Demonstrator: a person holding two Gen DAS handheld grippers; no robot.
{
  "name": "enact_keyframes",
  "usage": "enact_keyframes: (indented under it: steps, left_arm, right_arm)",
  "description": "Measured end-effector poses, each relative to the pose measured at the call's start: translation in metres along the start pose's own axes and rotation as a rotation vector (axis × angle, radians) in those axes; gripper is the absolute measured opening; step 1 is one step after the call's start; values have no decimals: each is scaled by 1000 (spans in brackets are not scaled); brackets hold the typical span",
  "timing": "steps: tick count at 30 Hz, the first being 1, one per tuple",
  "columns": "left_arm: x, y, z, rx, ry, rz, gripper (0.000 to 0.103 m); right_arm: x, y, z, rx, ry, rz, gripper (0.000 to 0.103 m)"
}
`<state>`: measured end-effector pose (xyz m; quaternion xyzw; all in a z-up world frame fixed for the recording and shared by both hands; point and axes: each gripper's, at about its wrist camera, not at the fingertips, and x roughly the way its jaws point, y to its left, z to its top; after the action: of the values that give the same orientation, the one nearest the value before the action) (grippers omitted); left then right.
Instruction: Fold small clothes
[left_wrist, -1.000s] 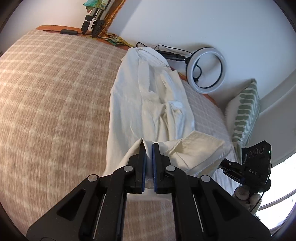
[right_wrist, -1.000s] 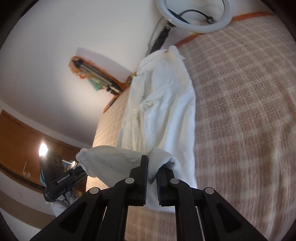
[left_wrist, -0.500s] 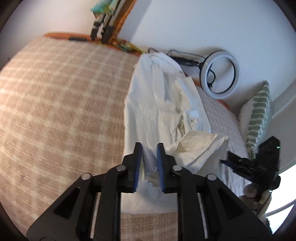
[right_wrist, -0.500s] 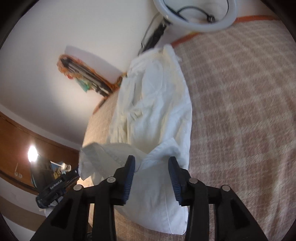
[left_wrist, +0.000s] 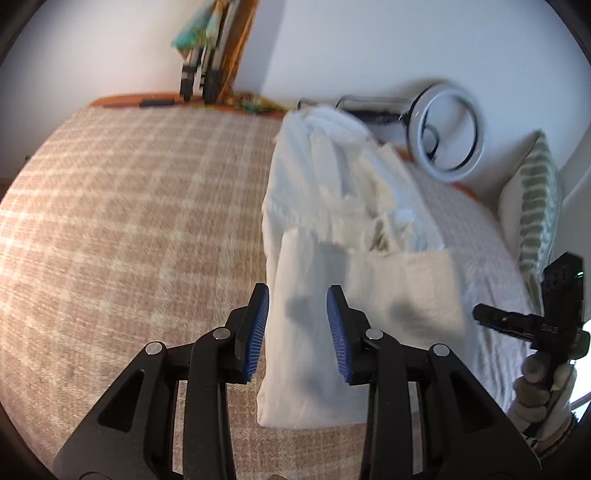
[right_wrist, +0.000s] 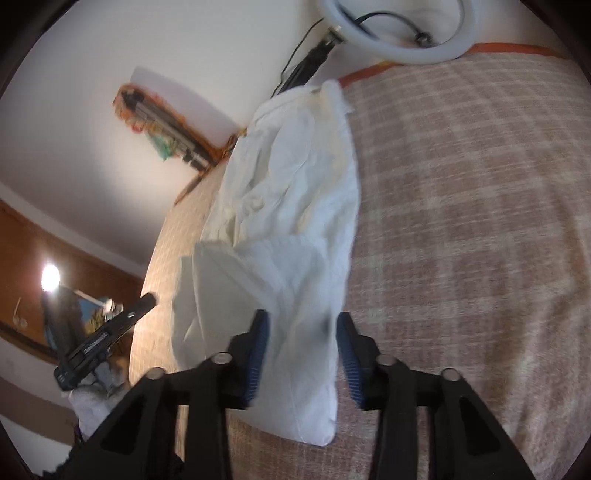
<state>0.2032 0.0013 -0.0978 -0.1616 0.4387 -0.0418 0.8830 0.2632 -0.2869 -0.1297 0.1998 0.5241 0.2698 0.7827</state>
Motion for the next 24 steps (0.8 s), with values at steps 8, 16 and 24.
enact_keyframes:
  steps: [8,16,24]
  left_arm:
    - [32,15,-10,-10,49,113,18]
    - [-7,8,-4,-11,-74,71,18]
    - [-24,-65,-13,107,-73,-145,18]
  right_arm:
    - [12,7,1,-19,-21,-151,10]
    - [-10,26,2,-142,-86,-196,35]
    - [-32,23,44,-172,-195,-131,50]
